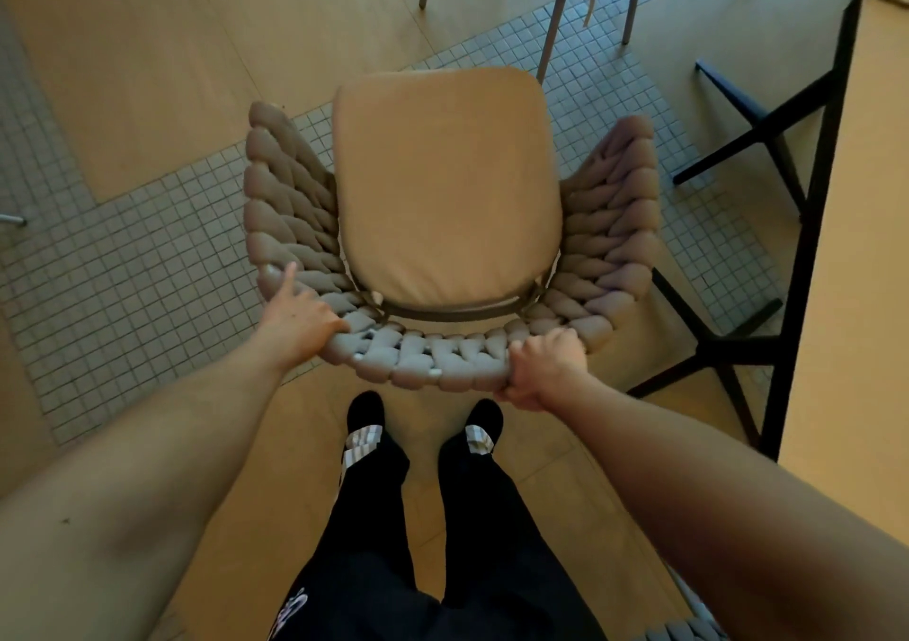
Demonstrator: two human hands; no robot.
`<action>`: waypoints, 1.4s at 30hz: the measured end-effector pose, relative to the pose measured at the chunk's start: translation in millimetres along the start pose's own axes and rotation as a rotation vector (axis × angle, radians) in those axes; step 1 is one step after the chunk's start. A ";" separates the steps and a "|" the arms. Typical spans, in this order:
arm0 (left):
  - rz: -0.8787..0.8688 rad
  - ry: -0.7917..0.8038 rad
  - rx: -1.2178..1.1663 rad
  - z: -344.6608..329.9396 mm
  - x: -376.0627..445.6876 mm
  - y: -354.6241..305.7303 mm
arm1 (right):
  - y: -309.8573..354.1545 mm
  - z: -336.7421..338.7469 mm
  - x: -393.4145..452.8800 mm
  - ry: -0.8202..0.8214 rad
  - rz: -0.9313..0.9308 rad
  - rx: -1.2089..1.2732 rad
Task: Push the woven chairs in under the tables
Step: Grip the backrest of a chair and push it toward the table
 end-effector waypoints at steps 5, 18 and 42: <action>0.156 0.022 0.040 -3.5 5.4 47.9 | 50.7 8.9 -0.1 -0.034 -0.041 0.124; 0.184 0.283 -0.131 5.5 7.1 -27.2 | 19.5 -10.9 3.2 0.002 0.343 0.116; 0.219 -0.040 -0.667 81.7 26.4 -195.1 | -148.2 8.8 64.8 -0.015 0.383 -0.481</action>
Point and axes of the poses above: each hand's wrist, its own x-axis towards the middle knuckle, its own z-axis out of the back of the hand, y = z × x, the point moved 3 cm from there along x, towards the middle knuckle, and after that the axes turned 14 degrees about -y, right-handed, at the moved point
